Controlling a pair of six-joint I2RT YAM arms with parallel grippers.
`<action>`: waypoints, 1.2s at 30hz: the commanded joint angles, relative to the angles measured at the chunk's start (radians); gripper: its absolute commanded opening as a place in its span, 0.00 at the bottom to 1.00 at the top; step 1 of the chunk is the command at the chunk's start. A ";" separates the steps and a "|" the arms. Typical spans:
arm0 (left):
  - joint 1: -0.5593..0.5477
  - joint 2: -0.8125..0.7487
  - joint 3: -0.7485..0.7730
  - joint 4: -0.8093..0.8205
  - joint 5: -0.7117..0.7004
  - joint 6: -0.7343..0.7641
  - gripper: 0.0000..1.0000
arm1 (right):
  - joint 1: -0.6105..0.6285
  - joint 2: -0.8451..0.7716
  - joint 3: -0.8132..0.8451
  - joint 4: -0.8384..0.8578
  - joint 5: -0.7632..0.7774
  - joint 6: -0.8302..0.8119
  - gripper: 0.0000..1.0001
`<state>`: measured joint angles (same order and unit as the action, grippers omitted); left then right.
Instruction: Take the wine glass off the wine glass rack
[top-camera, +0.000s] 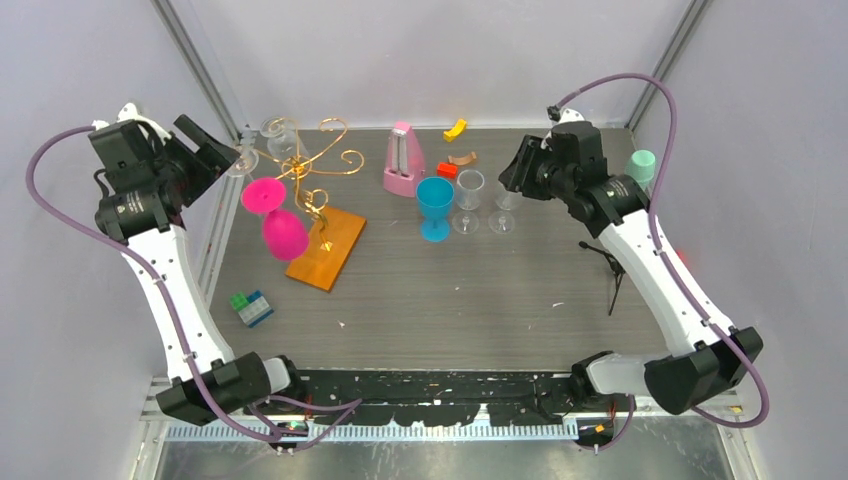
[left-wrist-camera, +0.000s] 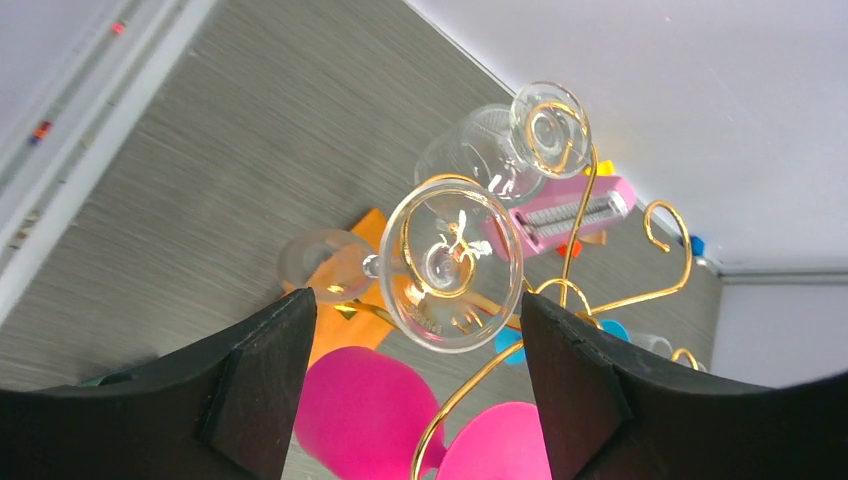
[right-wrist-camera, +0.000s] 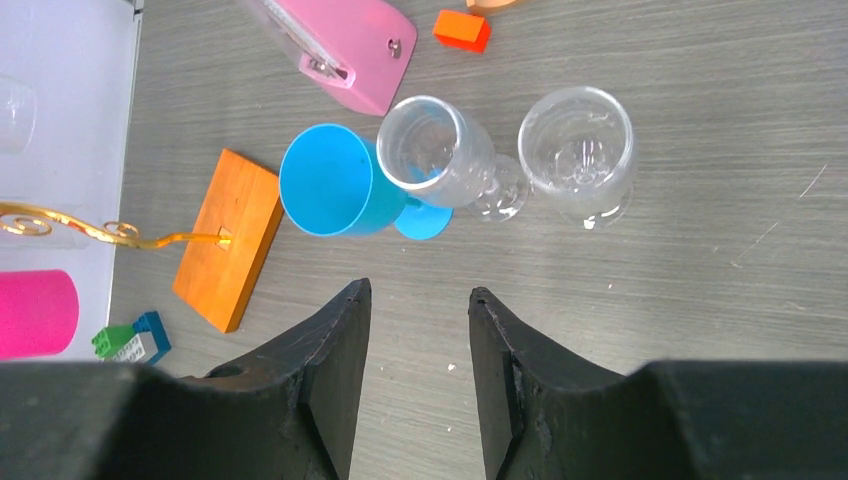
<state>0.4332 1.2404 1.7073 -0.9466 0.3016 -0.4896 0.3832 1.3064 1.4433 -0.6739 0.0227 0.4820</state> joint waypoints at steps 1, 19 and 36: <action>0.019 0.023 -0.014 0.051 0.178 -0.052 0.75 | -0.001 -0.079 -0.067 0.100 -0.062 0.019 0.46; 0.077 0.004 -0.156 0.223 0.198 -0.239 0.52 | -0.001 -0.175 -0.214 0.216 -0.156 0.054 0.47; 0.109 -0.032 -0.177 0.290 0.247 -0.335 0.06 | -0.001 -0.193 -0.216 0.209 -0.124 0.043 0.47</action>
<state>0.5320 1.2407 1.5181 -0.7216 0.5121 -0.8001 0.3832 1.1351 1.2152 -0.5018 -0.1135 0.5293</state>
